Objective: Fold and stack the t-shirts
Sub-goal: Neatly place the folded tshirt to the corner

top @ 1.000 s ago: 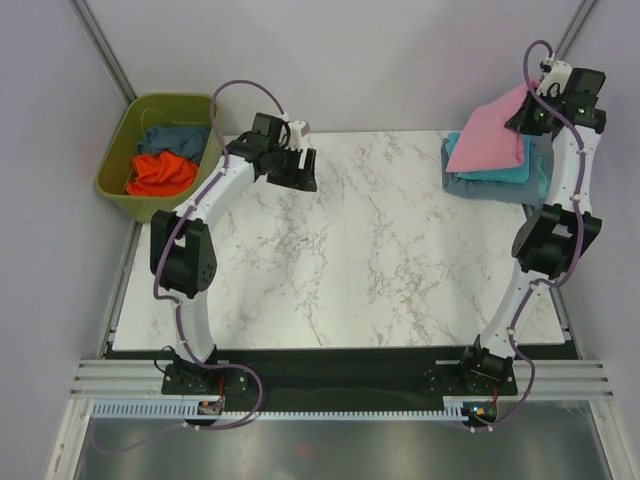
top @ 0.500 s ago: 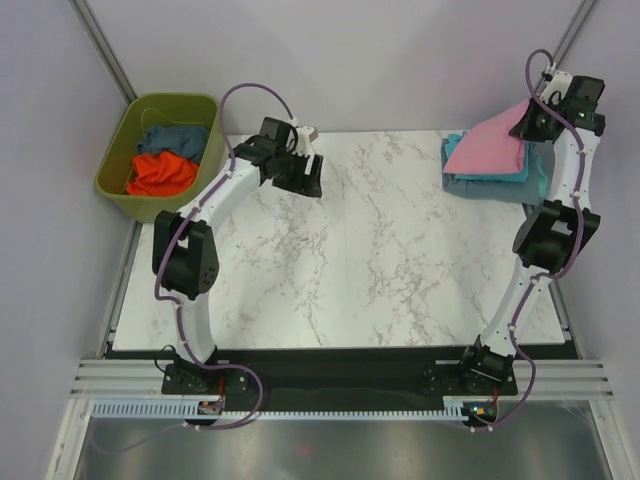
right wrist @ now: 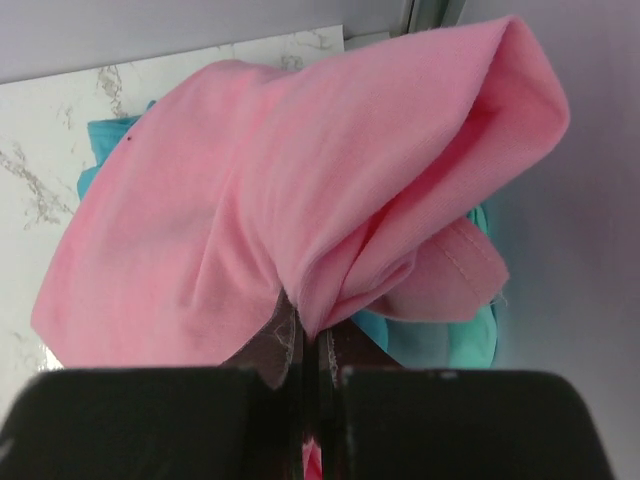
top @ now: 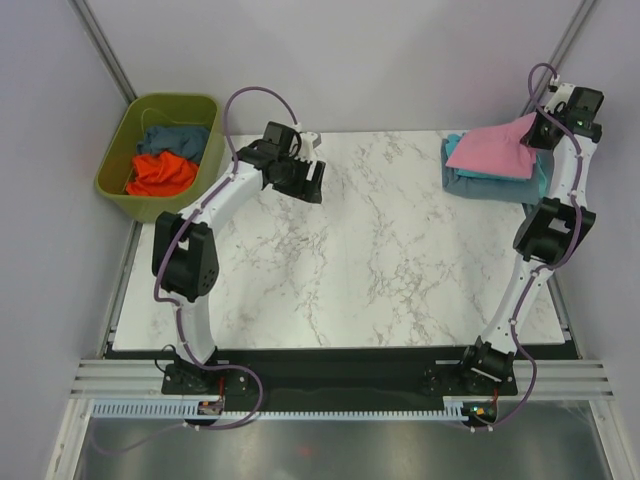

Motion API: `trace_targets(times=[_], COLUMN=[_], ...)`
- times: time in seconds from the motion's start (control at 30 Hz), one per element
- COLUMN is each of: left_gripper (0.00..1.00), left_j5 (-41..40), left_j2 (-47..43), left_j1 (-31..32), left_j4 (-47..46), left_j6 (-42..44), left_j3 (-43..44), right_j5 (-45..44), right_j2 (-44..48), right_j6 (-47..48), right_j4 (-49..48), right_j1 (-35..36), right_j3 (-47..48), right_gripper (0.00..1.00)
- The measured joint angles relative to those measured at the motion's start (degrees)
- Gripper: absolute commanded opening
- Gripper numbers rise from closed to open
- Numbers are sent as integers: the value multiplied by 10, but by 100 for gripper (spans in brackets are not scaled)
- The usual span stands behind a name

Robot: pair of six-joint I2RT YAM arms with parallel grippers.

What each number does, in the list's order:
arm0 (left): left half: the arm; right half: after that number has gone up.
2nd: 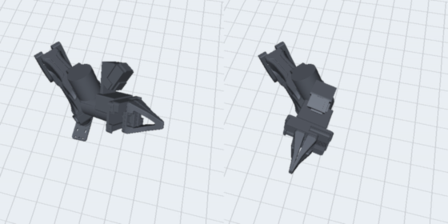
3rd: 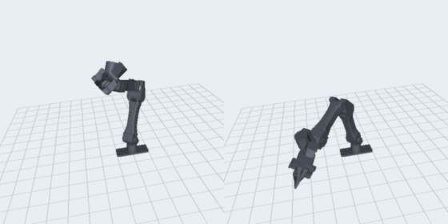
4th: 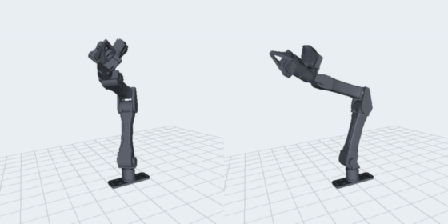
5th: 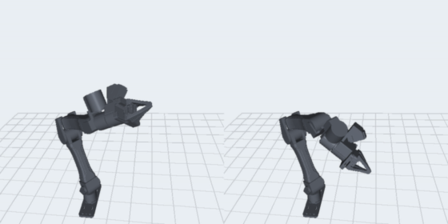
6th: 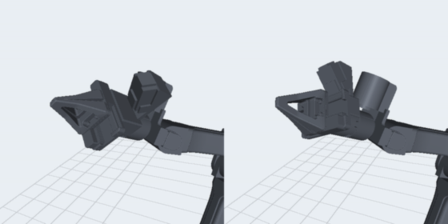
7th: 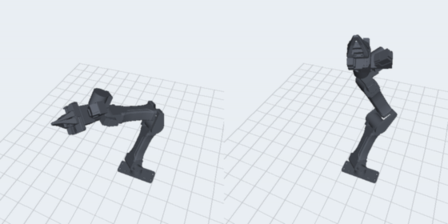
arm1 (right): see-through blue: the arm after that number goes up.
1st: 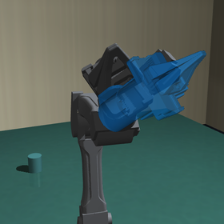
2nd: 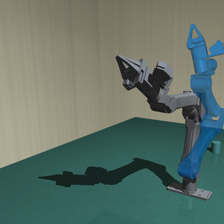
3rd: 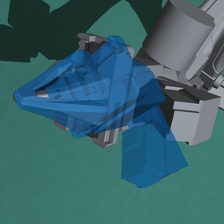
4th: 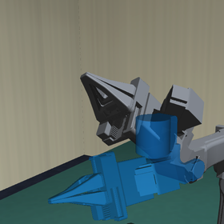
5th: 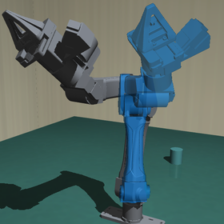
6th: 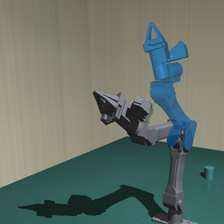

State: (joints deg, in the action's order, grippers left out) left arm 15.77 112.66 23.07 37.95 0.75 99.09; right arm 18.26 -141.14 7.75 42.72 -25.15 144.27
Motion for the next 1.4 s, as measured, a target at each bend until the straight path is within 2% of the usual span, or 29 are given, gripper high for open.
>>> trace_targets(times=[0.4,0.43,0.5,0.53,0.63,0.83,0.9,1.0,1.07,1.13,1.17,1.27,1.4], left_gripper=[84,84,84,84,84,84,84,84,86,90,99,99,99], left_j5=[-14,-18,-22,-22,-22,-37,-40,-49,-66,-95,-108,-157,-199], left_j2=[0,0,0,0,-1,-17,-31,-58,-80,-108,-120,-163,-232], left_j1=[31,34,36,37,40,41,40,40,40,39,39,36,30], left_j4=[1,1,1,1,2,8,11,15,14,9,5,-15,-93], left_j6=[15,16,18,19,19,24,26,26,25,25,25,23,30], left_j3=[-2,-2,-2,-2,-2,-2,-2,5,14,17,18,19,-30], right_j5=[-49,-52,-56,-61,-70,-63,-59,-52,-47,-40,-37,-65,-145], right_j2=[-44,-45,-45,-45,-41,63,124,234,313,380,412,476,494], right_j6=[0,0,2,0,4,-5,-11,-20,-23,-30,-34,-70,-117], right_j4=[-49,-49,-50,-52,-56,-43,-50,-73,-93,-111,-122,-151,-155], right_j1=[2,2,2,2,0,-5,-3,9,30,66,90,187,315], right_j3=[24,24,24,24,23,-65,-101,-173,-231,-292,-329,-431,-532], right_gripper=[0,19,48,69,86,89,90,98,98,98,98,98,98])
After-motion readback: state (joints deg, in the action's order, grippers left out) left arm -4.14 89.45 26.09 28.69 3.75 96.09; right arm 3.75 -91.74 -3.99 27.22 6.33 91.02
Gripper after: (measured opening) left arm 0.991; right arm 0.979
